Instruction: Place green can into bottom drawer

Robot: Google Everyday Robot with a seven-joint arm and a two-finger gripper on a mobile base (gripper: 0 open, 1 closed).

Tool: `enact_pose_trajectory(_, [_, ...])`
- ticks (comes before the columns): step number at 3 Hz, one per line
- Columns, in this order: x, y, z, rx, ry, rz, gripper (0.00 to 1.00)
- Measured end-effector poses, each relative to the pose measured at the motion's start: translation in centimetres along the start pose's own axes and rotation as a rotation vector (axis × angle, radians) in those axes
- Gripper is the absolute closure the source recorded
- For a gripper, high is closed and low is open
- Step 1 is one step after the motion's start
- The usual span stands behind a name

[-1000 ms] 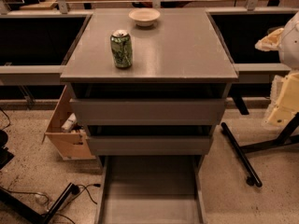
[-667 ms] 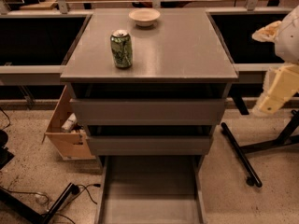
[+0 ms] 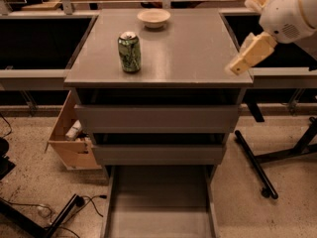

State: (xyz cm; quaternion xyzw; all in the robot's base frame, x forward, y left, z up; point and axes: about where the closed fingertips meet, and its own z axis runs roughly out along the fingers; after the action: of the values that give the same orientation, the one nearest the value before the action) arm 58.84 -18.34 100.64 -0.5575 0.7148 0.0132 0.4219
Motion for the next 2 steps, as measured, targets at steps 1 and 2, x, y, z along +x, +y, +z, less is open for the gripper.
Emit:
enact_pose_trajectory(1, [-2.7,-1.9,6.2,-0.037,-0.197,0.091,0.00])
enact_pose_trajectory(2, [-4.4,-2.5,12.0,-0.107,-0.331,0.165,0.00])
